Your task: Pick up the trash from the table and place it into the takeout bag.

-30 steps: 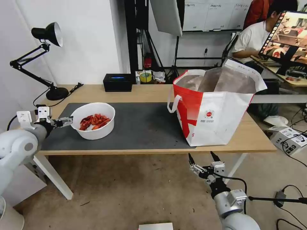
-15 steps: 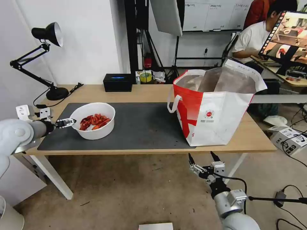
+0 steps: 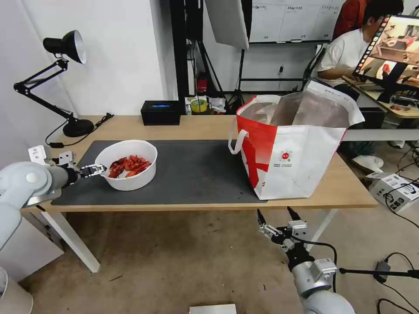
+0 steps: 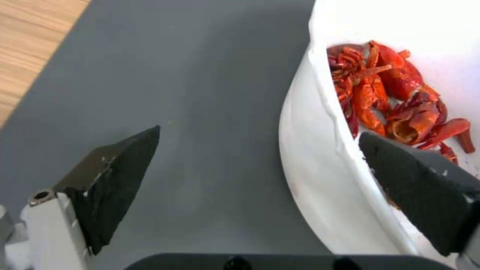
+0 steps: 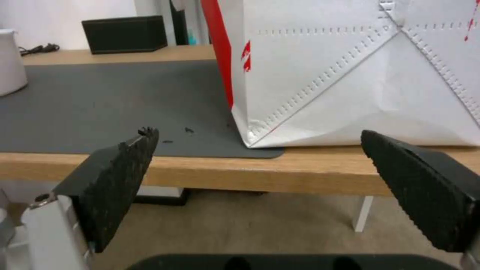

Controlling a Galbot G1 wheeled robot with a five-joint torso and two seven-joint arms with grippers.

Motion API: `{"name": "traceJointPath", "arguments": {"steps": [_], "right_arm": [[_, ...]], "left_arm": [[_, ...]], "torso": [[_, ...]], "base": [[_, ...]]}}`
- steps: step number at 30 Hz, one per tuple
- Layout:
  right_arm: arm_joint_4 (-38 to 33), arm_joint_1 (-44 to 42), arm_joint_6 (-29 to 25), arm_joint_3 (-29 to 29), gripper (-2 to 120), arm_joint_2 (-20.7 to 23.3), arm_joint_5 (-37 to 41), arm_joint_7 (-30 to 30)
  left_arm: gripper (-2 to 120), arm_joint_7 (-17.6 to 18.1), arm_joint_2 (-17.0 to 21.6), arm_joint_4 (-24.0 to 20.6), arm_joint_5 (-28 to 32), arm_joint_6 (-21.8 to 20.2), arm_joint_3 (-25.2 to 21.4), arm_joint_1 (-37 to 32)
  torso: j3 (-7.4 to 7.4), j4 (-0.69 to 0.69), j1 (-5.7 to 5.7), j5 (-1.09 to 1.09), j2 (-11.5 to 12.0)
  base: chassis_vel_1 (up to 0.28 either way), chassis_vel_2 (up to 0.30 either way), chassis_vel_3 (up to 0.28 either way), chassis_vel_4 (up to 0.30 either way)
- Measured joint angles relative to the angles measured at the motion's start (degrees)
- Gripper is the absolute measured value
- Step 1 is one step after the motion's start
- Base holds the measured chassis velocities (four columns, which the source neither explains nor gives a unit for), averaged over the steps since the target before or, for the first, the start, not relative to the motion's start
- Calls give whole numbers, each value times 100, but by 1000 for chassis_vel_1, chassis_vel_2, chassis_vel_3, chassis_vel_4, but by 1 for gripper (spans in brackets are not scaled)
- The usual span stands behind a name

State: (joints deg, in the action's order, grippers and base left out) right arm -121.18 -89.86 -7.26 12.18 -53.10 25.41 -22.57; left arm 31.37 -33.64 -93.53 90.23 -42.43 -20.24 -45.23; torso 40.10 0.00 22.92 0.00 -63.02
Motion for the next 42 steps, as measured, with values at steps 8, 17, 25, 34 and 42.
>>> {"name": "traceJointPath", "arguments": {"steps": [8, 17, 25, 34, 42], "right_arm": [[0, 0, 0, 0, 100, 0, 0, 0], [0, 1, 0, 0, 100, 0, 0, 0], [0, 0, 0, 0, 100, 0, 0, 0], [0, 0, 0, 0, 100, 0, 0, 0], [0, 0, 0, 0, 100, 0, 0, 0]], "left_arm": [[100, 2, -56, 141, 11, 18, 191, 156], [88, 13, -57, 177, 0, 22, 300, 215], [57, 19, -43, 170, 61, 27, 361, 259], [28, 10, 23, 166, 212, 28, 375, 234], [0, -15, 6, 53, 458, 28, 227, 192]], "torso": [[0, 0, 0, 0, -1], [0, 0, 0, 1, -1], [0, 0, 0, 0, -1], [0, 0, 0, 0, -1], [0, 0, 0, -1, 0]], "base": [[0, 0, 0, 0], [0, 0, 0, 0], [0, 0, 0, 0], [0, 0, 0, 0], [0, 0, 0, 0]]}}
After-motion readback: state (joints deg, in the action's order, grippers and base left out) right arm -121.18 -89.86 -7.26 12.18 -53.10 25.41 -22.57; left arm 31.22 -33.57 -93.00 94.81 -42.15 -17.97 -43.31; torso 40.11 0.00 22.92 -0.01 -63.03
